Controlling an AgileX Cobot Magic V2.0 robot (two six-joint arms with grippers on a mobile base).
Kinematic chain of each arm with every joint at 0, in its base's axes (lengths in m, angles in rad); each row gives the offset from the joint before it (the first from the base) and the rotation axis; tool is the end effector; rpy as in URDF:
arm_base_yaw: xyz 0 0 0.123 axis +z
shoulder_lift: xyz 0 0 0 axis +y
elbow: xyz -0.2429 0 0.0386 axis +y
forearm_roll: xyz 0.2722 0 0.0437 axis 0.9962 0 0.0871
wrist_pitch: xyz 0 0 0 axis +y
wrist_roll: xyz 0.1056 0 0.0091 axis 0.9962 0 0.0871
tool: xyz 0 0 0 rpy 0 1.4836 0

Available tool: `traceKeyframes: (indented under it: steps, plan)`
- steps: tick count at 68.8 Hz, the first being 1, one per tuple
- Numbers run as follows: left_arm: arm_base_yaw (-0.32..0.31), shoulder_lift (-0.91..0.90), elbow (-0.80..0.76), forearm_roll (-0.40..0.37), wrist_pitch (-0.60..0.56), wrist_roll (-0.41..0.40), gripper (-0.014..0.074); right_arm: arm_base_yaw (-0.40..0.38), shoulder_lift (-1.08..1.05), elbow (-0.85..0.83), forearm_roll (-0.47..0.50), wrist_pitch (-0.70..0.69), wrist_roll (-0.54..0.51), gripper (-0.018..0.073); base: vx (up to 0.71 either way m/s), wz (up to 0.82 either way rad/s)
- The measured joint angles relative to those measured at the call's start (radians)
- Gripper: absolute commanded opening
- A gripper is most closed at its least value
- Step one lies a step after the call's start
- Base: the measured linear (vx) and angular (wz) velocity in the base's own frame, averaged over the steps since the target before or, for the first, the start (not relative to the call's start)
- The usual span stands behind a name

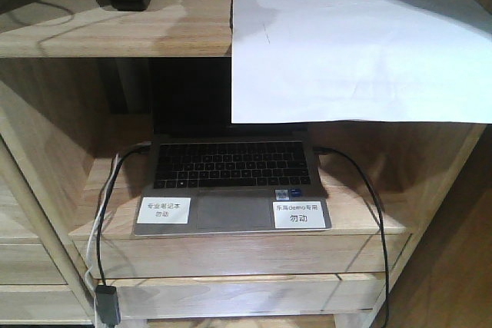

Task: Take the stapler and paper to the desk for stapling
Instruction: 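Reach the left gripper to the black stapler on the upper shelf and grasp it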

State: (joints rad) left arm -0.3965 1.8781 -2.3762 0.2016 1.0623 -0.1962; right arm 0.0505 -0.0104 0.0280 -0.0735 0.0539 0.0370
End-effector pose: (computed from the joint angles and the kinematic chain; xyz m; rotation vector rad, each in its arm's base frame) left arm 0.3960 -0.1457 0.4641 0.1941 2.0245 -0.1314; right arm 0.1355 0.0064 0.1995 -0.0644 1.5536 0.0081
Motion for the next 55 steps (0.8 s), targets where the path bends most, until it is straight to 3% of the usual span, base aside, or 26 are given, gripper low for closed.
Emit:
traceKeyframes:
  steps: [38, 45, 55]
  plan:
    - [0.000, 0.073, 0.000, 0.003, 0.002, -0.001, 0.0468, 0.000, 0.000, 0.000, 0.000, 0.000, 0.000, -0.0009, 0.00, 0.00]
    - [0.000, 0.076, 0.000, 0.001, 0.002, -0.001, 0.0395, 0.000, 0.000, 0.000, 0.000, 0.000, 0.000, -0.0009, 0.00, 0.00]
    - [-0.003, 0.079, -0.004, -0.011, 0.002, 0.016, 0.0186, 0.000, 0.000, 0.000, 0.000, 0.000, 0.000, -0.0009, 0.00, 0.00]
